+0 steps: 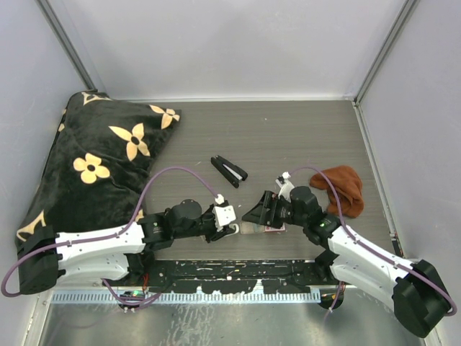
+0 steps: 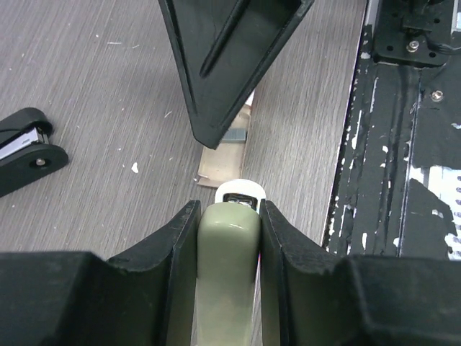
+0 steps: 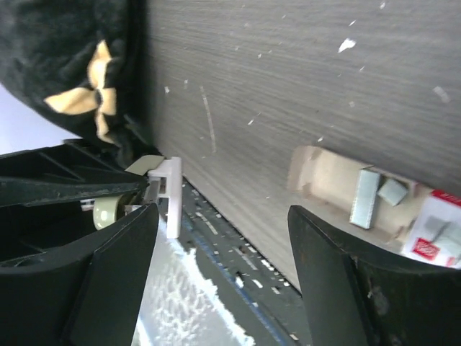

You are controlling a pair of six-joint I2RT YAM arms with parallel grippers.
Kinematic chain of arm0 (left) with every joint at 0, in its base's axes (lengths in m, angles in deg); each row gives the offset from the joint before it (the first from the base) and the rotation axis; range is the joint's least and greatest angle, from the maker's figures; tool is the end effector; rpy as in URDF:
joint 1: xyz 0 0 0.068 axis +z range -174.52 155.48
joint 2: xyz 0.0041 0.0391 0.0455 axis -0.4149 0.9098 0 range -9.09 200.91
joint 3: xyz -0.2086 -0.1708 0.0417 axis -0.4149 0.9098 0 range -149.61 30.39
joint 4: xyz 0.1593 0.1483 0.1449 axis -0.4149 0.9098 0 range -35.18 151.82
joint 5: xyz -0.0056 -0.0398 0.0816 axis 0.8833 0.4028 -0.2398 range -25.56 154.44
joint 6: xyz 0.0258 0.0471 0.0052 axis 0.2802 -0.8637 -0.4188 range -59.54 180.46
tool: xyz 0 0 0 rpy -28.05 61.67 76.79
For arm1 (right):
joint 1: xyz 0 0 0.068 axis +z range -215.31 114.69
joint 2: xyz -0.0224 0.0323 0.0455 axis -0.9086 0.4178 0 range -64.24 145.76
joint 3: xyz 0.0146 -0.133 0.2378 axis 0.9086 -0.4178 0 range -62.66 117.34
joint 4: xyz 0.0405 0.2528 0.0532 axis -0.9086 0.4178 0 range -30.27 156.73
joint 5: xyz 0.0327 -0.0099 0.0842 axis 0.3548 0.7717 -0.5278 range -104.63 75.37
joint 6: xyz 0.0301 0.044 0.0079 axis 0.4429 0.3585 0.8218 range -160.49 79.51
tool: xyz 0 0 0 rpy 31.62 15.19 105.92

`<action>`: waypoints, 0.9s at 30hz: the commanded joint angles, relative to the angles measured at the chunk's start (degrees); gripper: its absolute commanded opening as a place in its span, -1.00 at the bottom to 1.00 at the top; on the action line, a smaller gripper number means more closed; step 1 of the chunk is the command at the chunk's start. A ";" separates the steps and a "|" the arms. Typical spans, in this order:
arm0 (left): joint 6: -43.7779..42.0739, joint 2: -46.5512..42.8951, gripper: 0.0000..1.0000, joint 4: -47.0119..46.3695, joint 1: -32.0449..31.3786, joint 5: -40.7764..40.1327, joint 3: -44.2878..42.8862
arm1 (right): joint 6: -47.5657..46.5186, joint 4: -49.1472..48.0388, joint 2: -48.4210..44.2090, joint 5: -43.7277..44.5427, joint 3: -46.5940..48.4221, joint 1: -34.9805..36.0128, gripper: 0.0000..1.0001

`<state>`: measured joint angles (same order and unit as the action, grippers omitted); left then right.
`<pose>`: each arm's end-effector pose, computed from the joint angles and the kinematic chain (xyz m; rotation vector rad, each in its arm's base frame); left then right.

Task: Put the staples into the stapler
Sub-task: Open the stapler at the center of the board.

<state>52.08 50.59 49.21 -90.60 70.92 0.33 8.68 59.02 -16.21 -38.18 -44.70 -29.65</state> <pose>0.0893 -0.2113 0.2279 1.3113 1.5999 -0.7501 0.1367 0.1156 0.1867 -0.0077 2.3226 1.2640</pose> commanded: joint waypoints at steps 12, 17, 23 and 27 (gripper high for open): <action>0.77 -3.24 -1.00 -6.08 -0.08 1.15 0.08 | 13.24 -9.18 -0.71 -5.15 -2.30 3.77 0.18; 1.00 -3.02 -1.00 -6.60 0.01 1.08 0.33 | 14.19 -13.63 2.77 -4.61 -1.92 6.84 0.07; 1.00 -3.19 -1.00 -6.95 -0.03 1.17 0.41 | 14.19 -16.07 6.72 -2.59 -1.13 10.30 -0.03; 1.32 -3.39 -1.00 -7.13 -0.01 2.09 0.37 | 14.53 -18.86 9.31 -1.97 -1.17 10.74 -0.13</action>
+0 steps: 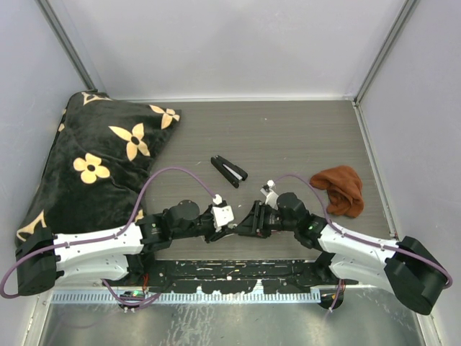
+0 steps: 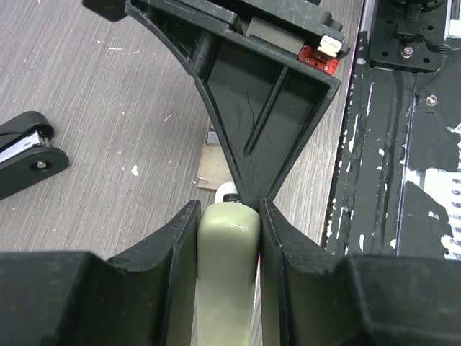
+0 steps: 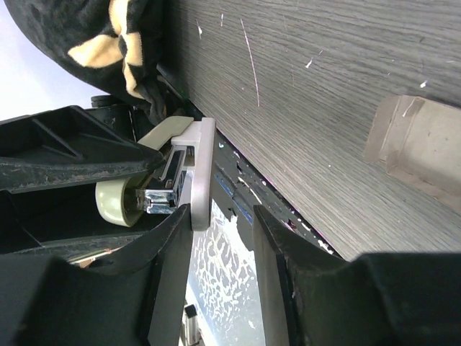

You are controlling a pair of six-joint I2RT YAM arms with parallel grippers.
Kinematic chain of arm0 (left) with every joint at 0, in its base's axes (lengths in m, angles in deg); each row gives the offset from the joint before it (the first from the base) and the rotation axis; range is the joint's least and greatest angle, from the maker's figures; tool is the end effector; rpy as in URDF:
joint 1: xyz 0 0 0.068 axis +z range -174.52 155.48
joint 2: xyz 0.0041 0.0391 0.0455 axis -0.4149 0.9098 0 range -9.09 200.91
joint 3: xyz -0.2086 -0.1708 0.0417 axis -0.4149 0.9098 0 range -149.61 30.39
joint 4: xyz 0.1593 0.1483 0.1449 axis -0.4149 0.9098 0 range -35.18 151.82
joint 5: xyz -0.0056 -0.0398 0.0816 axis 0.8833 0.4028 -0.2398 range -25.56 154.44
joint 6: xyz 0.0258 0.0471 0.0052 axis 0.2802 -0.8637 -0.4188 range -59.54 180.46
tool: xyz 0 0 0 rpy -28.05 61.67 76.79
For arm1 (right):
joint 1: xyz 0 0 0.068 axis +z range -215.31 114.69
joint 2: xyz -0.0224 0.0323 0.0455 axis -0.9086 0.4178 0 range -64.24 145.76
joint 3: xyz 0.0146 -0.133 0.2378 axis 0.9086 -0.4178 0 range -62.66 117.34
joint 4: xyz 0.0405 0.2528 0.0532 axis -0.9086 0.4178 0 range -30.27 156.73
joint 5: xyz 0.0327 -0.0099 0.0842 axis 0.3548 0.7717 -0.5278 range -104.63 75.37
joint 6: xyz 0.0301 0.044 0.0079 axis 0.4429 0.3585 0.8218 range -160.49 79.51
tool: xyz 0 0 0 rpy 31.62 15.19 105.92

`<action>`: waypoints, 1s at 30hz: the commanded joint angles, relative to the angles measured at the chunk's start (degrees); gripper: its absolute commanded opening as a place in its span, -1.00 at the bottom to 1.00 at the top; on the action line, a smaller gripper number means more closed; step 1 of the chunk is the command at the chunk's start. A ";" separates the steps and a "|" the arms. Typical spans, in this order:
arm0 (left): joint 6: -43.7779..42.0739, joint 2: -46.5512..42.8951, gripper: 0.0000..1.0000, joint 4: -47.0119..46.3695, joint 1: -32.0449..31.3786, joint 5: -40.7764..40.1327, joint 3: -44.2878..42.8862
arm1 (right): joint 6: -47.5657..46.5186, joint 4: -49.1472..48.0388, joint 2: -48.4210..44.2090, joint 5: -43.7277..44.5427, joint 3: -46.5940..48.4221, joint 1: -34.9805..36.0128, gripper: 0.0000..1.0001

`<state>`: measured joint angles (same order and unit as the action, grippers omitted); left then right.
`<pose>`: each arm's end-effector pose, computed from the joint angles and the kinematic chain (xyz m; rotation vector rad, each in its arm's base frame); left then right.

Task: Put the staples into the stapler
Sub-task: Open the stapler at the center of the board.

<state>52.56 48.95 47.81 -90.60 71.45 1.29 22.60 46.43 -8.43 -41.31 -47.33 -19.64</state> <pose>0.0873 -0.2076 0.2306 1.2902 1.5729 -0.7763 0.1221 0.1478 0.1701 0.0202 2.4307 1.5261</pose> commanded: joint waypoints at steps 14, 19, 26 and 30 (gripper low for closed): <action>0.27 1.19 -0.96 -3.64 -0.01 1.95 -3.00 | 1.56 -16.19 8.36 0.36 2.43 2.42 -0.99; 3.09 1.20 0.18 -3.09 -0.01 -1.91 -3.64 | -0.56 -12.82 7.76 4.02 4.32 2.41 -0.99; 9.23 -0.85 0.97 -0.39 -0.01 -8.33 -7.45 | -1.19 -11.31 9.44 10.40 4.46 2.45 -0.99; 16.76 -0.84 0.96 5.40 -0.01 -14.93 -12.95 | -1.82 -11.50 10.67 14.04 4.37 2.41 -0.99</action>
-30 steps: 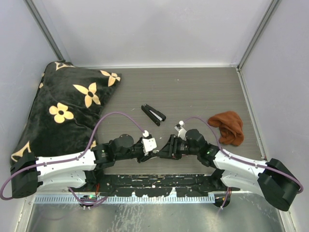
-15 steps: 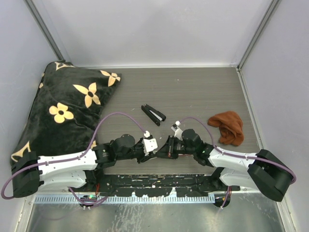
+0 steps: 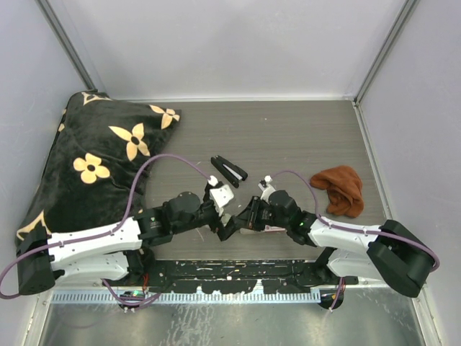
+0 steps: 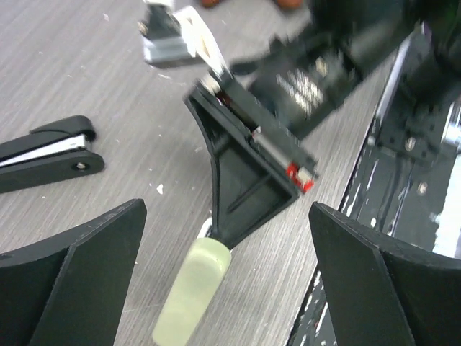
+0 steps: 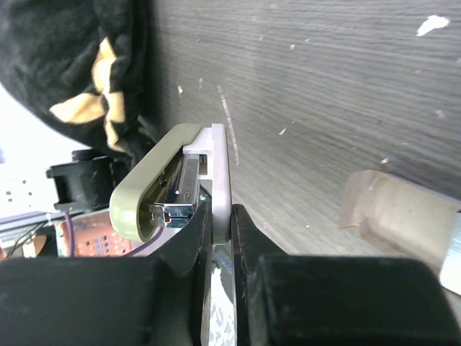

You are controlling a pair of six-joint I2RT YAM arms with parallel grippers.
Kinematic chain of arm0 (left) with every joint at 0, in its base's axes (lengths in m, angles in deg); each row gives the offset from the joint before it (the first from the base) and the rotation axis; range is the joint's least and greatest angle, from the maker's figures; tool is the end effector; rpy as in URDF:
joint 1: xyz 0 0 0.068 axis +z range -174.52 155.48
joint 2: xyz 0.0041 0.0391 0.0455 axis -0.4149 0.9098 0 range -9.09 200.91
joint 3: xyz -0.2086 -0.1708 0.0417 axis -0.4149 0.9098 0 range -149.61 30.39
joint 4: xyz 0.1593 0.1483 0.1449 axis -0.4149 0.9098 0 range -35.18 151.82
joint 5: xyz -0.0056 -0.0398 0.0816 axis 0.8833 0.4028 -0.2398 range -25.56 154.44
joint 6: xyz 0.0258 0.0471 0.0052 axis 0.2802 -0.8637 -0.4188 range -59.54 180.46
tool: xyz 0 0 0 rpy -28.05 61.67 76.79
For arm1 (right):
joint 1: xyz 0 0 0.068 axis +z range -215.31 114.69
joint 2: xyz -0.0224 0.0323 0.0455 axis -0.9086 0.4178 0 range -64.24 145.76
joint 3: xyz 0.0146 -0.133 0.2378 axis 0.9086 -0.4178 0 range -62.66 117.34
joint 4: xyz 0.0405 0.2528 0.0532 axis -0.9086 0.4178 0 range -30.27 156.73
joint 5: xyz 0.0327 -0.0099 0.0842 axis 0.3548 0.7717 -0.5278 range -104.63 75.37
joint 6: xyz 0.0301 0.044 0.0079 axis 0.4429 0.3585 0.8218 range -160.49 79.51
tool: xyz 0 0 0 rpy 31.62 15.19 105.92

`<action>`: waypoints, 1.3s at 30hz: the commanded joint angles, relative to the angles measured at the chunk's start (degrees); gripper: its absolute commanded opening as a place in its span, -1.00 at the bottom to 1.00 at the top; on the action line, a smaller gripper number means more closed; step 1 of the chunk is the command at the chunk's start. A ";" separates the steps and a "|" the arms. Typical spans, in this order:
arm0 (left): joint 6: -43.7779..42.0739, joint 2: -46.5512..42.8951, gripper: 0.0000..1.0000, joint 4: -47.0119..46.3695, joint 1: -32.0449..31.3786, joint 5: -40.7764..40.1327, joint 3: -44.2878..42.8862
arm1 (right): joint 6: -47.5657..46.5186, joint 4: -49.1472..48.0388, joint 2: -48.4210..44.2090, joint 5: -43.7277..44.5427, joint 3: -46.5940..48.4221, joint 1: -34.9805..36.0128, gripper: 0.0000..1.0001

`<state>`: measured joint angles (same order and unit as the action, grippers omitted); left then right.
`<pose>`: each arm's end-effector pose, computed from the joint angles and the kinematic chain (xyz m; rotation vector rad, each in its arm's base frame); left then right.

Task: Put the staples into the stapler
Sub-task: Open the stapler at the center of the board.

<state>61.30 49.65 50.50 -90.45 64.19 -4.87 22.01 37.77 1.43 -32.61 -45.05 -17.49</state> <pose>0.0960 -0.2147 0.2606 1.0646 1.6739 -0.7727 0.1372 0.1678 0.1645 0.0707 2.3661 1.4184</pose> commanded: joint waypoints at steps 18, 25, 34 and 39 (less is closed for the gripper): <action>34.59 9.43 0.96 28.51 4.64 -18.15 -17.97 | -1.77 0.87 -0.67 16.92 0.89 0.70 -0.99; 35.37 12.50 0.96 24.42 5.70 -14.20 -16.97 | -2.04 0.76 0.56 16.40 1.33 0.75 -0.99; 35.86 18.82 0.96 21.67 6.69 -10.29 -16.90 | -2.29 1.66 0.09 16.46 1.49 0.79 -0.99; 35.92 19.48 0.96 22.00 6.97 -11.67 -15.15 | -2.20 2.14 -0.96 16.74 1.13 0.81 -0.99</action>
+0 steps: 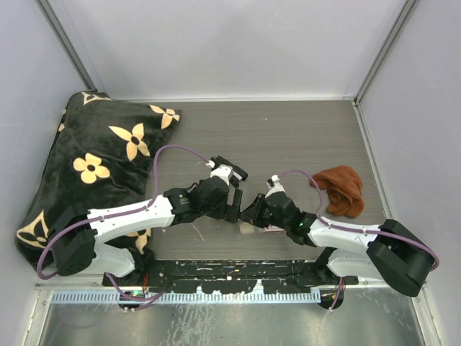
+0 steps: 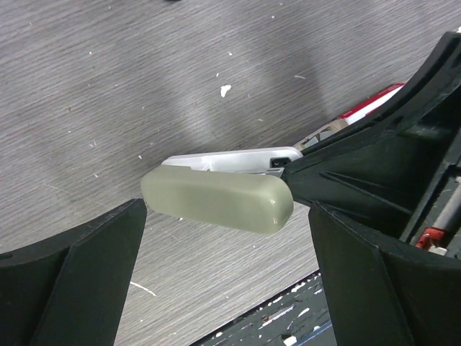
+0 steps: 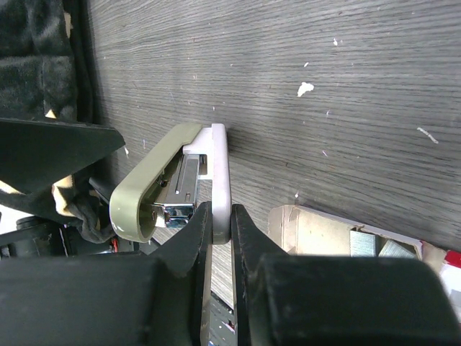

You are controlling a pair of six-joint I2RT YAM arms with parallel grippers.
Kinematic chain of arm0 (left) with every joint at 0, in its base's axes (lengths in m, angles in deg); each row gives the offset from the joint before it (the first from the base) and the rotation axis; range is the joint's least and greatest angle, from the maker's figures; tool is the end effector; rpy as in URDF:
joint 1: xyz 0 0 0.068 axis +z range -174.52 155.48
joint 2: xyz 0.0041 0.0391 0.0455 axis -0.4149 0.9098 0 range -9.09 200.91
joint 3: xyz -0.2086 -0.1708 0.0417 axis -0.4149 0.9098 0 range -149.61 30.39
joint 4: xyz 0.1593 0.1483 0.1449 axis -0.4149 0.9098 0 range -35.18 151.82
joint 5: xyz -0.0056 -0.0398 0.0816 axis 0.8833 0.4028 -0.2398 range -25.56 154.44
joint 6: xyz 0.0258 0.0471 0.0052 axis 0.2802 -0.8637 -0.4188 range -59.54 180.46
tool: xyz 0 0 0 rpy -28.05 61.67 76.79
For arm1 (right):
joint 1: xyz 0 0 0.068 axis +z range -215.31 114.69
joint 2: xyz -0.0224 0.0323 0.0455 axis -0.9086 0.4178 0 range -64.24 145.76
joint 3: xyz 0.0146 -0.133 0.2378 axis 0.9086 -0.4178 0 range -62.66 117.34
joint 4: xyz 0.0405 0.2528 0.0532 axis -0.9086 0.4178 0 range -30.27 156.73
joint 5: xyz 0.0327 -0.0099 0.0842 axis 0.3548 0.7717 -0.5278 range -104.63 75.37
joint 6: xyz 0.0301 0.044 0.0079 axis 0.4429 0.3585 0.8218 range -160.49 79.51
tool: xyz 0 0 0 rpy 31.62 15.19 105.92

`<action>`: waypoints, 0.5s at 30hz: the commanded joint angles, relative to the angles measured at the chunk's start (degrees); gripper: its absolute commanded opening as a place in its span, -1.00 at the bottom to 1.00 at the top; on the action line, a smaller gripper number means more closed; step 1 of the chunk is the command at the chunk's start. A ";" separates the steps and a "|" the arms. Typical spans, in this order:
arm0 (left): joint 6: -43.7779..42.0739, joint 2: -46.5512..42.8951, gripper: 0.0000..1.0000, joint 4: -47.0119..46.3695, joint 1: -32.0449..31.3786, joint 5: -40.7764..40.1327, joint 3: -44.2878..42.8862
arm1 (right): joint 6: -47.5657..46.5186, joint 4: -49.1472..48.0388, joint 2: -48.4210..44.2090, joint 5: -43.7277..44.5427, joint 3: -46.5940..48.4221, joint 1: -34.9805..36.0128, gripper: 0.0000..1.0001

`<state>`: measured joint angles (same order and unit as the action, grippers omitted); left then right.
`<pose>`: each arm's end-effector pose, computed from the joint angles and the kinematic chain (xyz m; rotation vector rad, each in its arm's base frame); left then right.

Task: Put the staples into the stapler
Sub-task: Open the stapler at the center of the board.

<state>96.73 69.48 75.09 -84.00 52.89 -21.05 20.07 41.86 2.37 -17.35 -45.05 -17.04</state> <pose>0.1518 -0.2435 0.2338 0.3977 2.4153 -0.5414 0.1418 0.1616 0.1536 0.2202 2.3374 1.1093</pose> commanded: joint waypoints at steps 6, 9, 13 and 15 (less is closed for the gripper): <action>0.99 -1.63 0.96 -2.29 1.83 -1.87 3.55 | -0.39 -0.34 -3.40 1.99 1.03 0.33 -0.99; 0.80 -2.80 0.96 -1.61 2.42 -2.83 4.61 | -0.54 0.27 -3.70 2.28 1.11 0.33 -0.99; 0.64 -5.17 0.96 -1.83 4.27 -2.91 6.42 | -0.61 0.29 -3.28 2.13 1.11 0.35 -0.99; 0.72 -6.32 0.96 -2.06 5.52 -2.36 7.25 | -0.50 0.29 -3.06 1.96 0.97 0.33 -0.99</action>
<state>97.54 65.91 72.62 -81.38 53.41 -15.74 19.85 43.91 0.62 -15.85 -45.05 -17.04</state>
